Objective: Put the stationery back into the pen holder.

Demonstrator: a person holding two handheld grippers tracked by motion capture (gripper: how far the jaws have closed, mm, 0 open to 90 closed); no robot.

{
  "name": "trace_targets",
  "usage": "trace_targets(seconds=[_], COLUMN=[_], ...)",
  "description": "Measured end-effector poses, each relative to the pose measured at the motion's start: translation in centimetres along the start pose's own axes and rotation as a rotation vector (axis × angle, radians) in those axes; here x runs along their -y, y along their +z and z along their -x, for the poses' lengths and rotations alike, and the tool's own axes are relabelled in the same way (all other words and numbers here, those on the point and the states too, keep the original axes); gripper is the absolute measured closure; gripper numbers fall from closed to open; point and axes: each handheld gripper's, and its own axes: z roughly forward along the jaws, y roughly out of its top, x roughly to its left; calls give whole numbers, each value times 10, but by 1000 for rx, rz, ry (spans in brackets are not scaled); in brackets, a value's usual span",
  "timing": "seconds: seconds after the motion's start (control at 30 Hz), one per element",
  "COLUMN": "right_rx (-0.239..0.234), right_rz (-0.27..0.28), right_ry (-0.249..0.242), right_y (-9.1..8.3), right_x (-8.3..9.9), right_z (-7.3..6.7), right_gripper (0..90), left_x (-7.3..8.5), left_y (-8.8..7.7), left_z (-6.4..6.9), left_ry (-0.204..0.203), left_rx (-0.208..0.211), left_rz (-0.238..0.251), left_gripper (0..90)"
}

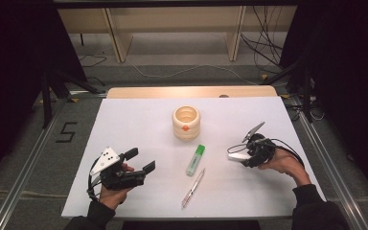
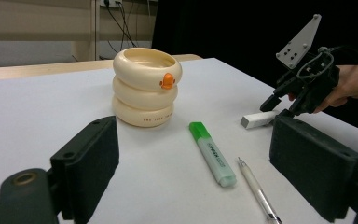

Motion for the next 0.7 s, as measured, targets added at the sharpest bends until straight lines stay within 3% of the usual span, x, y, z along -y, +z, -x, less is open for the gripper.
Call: trace_targets(seconds=[0.7], right_rx=[17], right_rz=[-77], right_ry=[-39], right_y=[6], right_x=[-6], right_z=[2], right_gripper=[603], left_x=[0], left_y=[0], left_z=[0], left_ry=[-2], left_rx=[-1], left_rz=[1], left_gripper=[154])
